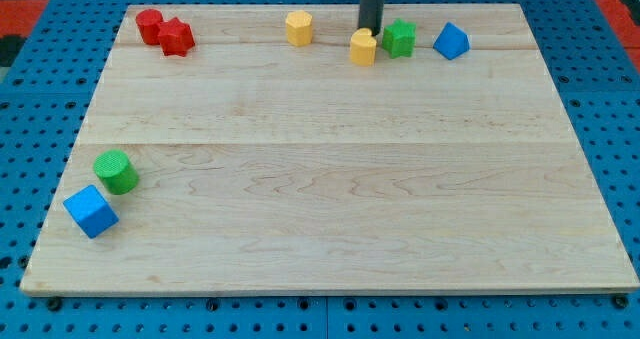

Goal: Place your arm in between the green circle and the blue cube

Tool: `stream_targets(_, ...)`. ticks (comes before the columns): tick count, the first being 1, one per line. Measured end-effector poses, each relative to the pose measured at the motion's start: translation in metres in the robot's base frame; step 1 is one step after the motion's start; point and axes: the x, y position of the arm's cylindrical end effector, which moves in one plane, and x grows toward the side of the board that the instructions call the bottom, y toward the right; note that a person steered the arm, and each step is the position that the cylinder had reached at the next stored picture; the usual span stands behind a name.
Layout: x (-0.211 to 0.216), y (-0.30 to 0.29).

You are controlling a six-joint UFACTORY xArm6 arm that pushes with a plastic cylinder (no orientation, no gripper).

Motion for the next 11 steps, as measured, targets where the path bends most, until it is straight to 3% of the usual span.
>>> stream_targets(3,0.119,0.02)
stream_targets(4,0.176,0.003)
stream_targets(5,0.219,-0.051)
stream_targets(8,0.252,-0.278)
stream_targets(9,0.256,-0.312)
stream_targets(11,0.251,-0.327)
